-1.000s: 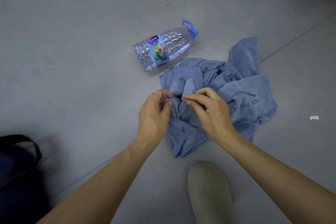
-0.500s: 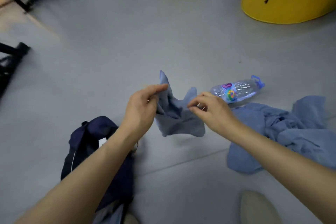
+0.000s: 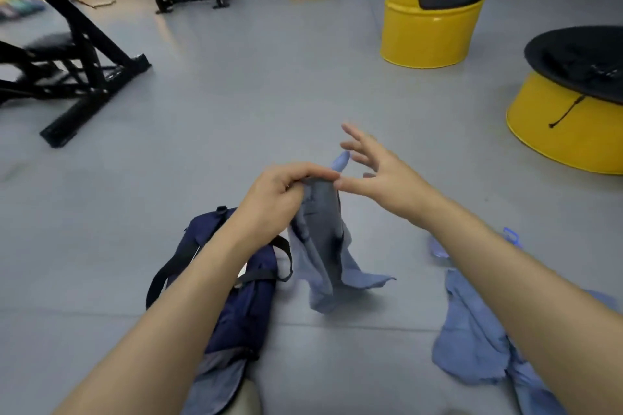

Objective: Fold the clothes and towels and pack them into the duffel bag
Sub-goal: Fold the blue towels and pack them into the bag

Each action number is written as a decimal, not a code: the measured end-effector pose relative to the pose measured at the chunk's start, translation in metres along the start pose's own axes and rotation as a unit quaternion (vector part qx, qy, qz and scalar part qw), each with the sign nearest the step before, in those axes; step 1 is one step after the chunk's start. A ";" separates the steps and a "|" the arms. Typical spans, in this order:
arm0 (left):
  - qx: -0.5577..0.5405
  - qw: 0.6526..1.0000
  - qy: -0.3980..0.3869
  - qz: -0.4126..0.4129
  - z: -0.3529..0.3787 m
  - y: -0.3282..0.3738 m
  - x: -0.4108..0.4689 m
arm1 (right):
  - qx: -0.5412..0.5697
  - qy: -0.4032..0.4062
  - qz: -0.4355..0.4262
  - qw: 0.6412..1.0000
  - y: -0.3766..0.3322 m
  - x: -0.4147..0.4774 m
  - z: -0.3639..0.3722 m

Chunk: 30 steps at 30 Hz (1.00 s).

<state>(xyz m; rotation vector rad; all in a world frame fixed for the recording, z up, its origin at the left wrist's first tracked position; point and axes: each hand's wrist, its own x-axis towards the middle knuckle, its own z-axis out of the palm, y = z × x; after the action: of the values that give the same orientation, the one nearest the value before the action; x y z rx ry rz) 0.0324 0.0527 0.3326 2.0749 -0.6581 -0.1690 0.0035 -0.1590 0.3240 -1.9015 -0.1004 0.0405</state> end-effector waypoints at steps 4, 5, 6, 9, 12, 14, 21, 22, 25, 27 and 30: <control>-0.002 1.000 0.005 0.005 -0.012 -0.006 -0.015 | -0.030 -0.083 0.011 0.996 -0.016 0.000 0.013; 0.001 1.000 0.006 -0.001 -0.015 -0.008 -0.018 | -0.077 -0.065 0.003 0.995 -0.014 0.000 0.017; 0.006 1.000 0.009 -0.007 -0.017 -0.011 -0.020 | -0.131 -0.037 -0.006 0.991 -0.012 0.000 0.021; -0.002 1.000 0.019 -0.012 -0.023 -0.019 -0.022 | -0.205 0.018 -0.032 0.978 -0.010 -0.008 0.034; -0.033 0.999 0.036 -0.012 -0.026 -0.023 -0.022 | -0.195 0.030 -0.064 0.978 -0.013 -0.019 0.049; -0.054 0.997 0.048 -0.015 -0.027 -0.024 -0.023 | -0.171 0.040 -0.071 0.982 -0.012 -0.022 0.057; -0.084 0.992 0.083 -0.035 -0.026 -0.033 -0.024 | -0.091 0.022 -0.065 0.993 -0.001 -0.019 0.057; -0.090 0.992 0.084 -0.039 -0.026 -0.035 -0.024 | -0.083 0.012 -0.052 0.995 0.000 -0.019 0.057; -0.116 0.989 0.081 -0.043 -0.027 -0.035 -0.023 | -0.057 -0.023 -0.026 0.998 0.004 -0.018 0.059; -0.109 0.990 0.079 -0.035 -0.026 -0.035 -0.022 | -0.064 -0.030 -0.020 0.997 0.005 -0.016 0.060; -0.051 0.997 0.049 -0.013 -0.025 -0.040 -0.024 | -0.074 -0.027 -0.033 0.996 0.004 -0.014 0.056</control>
<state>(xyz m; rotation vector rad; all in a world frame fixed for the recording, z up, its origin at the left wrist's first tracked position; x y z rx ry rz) 0.0368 0.1008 0.3105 1.9801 -0.5523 -0.1135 -0.0146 -0.1089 0.3018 -2.0448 -0.2070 0.0410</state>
